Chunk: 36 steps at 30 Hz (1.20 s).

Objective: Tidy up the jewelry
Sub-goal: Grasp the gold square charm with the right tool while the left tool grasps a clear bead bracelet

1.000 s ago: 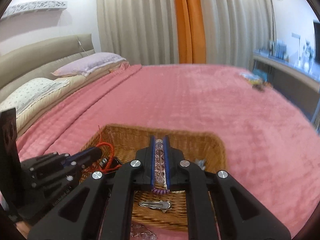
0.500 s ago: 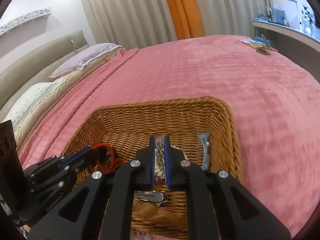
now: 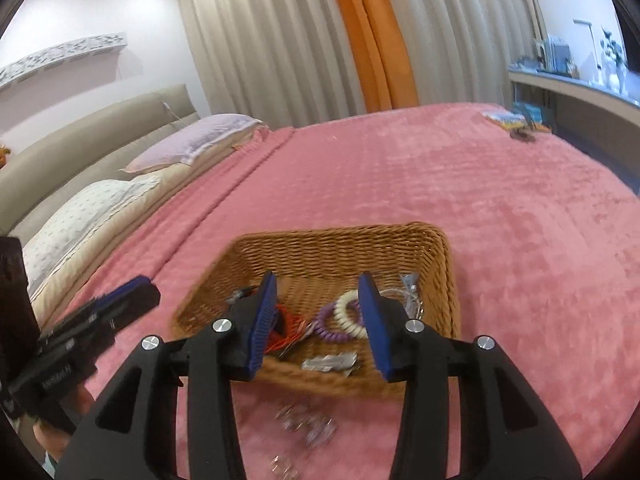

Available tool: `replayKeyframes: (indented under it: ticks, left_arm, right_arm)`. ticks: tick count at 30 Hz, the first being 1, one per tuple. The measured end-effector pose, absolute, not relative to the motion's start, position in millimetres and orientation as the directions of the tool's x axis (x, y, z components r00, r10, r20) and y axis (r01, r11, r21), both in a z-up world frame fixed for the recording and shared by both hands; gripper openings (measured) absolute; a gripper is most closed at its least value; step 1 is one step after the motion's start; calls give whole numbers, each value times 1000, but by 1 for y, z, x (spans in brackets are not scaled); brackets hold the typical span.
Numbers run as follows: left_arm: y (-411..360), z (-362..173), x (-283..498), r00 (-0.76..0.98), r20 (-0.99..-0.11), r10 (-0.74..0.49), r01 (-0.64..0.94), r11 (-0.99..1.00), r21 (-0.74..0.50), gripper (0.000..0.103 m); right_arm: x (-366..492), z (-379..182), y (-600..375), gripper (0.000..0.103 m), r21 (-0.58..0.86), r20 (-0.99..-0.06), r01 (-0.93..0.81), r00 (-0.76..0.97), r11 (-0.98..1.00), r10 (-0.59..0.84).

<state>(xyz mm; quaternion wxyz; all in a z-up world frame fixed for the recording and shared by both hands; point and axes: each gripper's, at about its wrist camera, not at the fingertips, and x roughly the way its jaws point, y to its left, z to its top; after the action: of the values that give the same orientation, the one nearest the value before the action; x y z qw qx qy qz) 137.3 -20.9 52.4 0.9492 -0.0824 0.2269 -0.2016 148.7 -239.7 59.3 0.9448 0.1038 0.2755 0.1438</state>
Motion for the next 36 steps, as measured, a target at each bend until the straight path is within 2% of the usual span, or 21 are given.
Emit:
replayKeyframes:
  ticks: [5,10,18,22,27,32,36]
  left_arm:
    - [3,63,106,813,-367,-452,350,883,-313,43]
    - [24,54,84,777,-378,-504,363,848,-386,43]
    - [8,-10,87,716,-549,-431,311,901,-302,43]
    - [5,-37,99,684,-601,-413,294,910,-291,43]
    - [9,-46,108,655,-623,-428,286,903,-320,43]
    - [2,-65,126,584,-705,-402,248,916,-316,41]
    - [-2,-68,130,583,-710,-396,242,918,-313,41]
  right_arm:
    - [106,66,-227,39,239,-487,-257,802,936,345]
    - [78,47,-216,39,197,-530,-248,787,949,315]
    - [80,-12,-211,39,206,-652,-202,701,958,288]
    - [85,-33,-204,39,189,-700,-212,656,959,282]
    - [87,-44,-193,39,158,-742,-241,612,958,276]
    - [86,-52,-180,39,100,-764,-255,600,962,239]
    - [87,-55,-173,39,73,-774,-260,594,963,219]
